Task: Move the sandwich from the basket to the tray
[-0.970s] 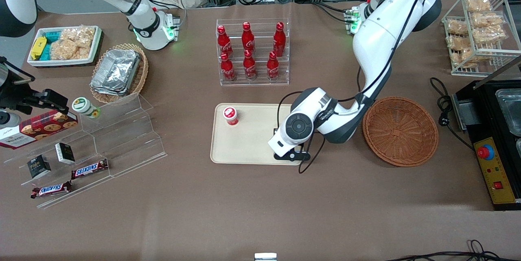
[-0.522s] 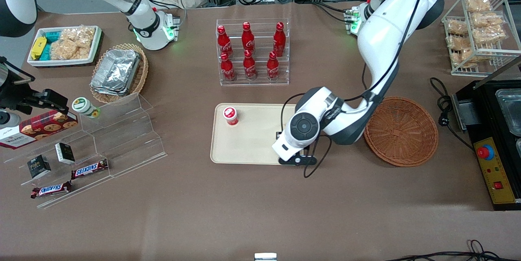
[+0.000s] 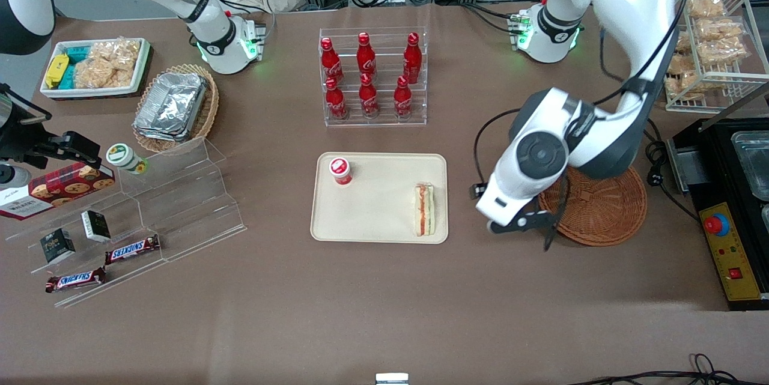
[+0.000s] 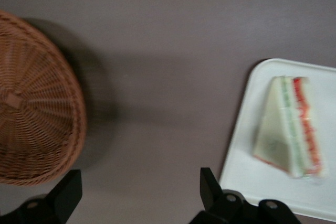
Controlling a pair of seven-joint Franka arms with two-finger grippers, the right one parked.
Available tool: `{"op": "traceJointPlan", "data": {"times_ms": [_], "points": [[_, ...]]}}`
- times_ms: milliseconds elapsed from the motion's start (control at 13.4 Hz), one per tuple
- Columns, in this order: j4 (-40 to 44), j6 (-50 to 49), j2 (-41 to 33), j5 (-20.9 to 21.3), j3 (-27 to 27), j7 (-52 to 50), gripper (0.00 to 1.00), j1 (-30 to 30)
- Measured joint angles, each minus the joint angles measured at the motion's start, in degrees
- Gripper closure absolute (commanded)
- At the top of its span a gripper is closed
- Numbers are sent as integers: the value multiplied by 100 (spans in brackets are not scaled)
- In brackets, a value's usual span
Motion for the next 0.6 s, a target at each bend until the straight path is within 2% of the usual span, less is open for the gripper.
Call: {"op": "traceJointPlan", "data": {"times_ms": [224, 448, 597], "points": [[-1000, -123, -1075, -393, 6, 862, 0, 401], [-999, -725, -1733, -658, 36, 2105, 0, 1049], [-711, -1040, -1875, -742, 60, 2692, 0, 1426]]}}
